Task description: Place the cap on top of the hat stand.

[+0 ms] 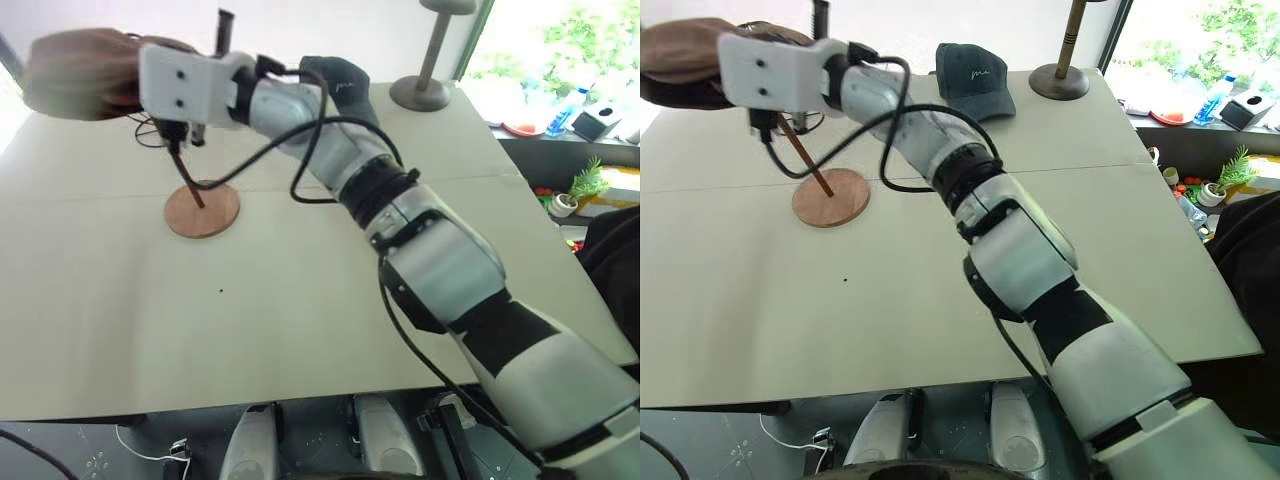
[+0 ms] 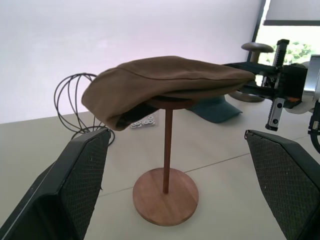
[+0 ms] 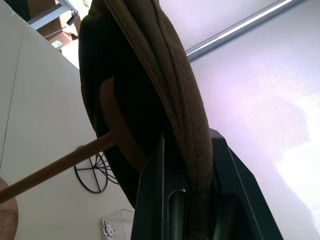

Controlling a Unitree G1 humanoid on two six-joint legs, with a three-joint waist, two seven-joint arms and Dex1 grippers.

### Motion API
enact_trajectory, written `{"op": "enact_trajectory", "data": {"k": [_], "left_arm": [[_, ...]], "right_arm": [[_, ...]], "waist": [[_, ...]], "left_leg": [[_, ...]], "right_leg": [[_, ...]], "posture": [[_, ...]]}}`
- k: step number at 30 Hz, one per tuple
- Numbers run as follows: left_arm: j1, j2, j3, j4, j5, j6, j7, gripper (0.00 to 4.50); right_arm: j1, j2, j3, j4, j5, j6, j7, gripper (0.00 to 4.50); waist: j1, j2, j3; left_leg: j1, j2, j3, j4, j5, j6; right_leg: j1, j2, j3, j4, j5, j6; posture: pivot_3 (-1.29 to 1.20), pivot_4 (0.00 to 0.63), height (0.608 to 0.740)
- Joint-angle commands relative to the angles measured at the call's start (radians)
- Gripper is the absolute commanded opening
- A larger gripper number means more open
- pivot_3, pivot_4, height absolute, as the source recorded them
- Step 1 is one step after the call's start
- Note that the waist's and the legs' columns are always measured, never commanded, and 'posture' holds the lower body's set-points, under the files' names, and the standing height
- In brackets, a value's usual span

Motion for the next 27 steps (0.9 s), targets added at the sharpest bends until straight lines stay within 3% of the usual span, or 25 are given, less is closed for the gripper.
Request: {"op": "enact_trajectory", "data": {"k": [1, 6, 11, 14, 20, 27], "left_arm": [[-0.026, 0.023, -0.029, 0.007, -0.014, -0.041, 0.025, 4.5], [-0.069, 0.037, -0.124, 0.061, 0.013, -0.104, 0.037, 4.5], [-0.086, 0.047, -0.173, 0.112, 0.042, -0.156, 0.02, 4.5], [-0.091, 0.05, -0.196, 0.13, 0.054, -0.184, 0.01, 4.5], [-0.092, 0.046, -0.225, 0.159, 0.067, -0.223, -0.03, 4.5], [-0.108, 0.081, -0.301, 0.195, 0.08, -0.267, -0.116, 4.5]], "right_arm": [[0.043, -0.044, 0.015, -0.178, -0.011, 0.0, 0.042, 0.01], [0.145, -0.079, 0.022, -0.351, -0.013, 0.076, 0.091, 0.01], [0.192, -0.057, 0.024, -0.397, 0.016, 0.133, 0.13, 0.01], [0.194, -0.033, 0.019, -0.388, 0.033, 0.153, 0.134, 1.28], [0.214, -0.035, 0.026, -0.403, 0.03, 0.148, 0.142, 4.48], [0.346, -0.157, 0.011, -0.658, 0.069, 0.194, 0.27, 4.48]], "waist": [[-0.001, 0.0, 0.0], [-0.004, 0.0, 0.0], [-0.002, 0.0, 0.0], [-0.002, 0.0, 0.0], [0.0, 0.0, 0.0], [0.005, 0.0, 0.0]], "left_leg": [[0.0, 0.0, 0.0, 0.0, 0.0, 0.0], [0.0, 0.002, 0.001, -0.001, 0.0, 0.0], [0.0, 0.004, 0.001, -0.001, 0.0, 0.0], [0.0, 0.004, 0.001, -0.001, 0.0, 0.0], [0.0, 0.004, 0.001, -0.001, 0.0, 0.0], [0.0, 0.004, 0.001, 0.0, 0.0, 0.0]], "right_leg": [[0.0, 0.0, 0.0, 0.0, 0.0, 0.0], [-0.002, 0.003, 0.0, 0.002, 0.001, 0.001], [-0.003, 0.005, 0.0, 0.003, 0.001, -0.001], [-0.003, 0.005, 0.0, 0.003, 0.001, -0.002], [-0.003, 0.005, 0.0, 0.003, 0.0, -0.004], [-0.002, 0.004, 0.0, 0.002, 0.0, -0.004]], "posture": [[0.0, 0.15, 0.74], [0.0, 0.15, 0.74], [0.0, 0.15, 0.74], [0.0, 0.15, 0.74], [0.0, 0.15, 0.74], [0.0, 0.15, 0.74]]}}
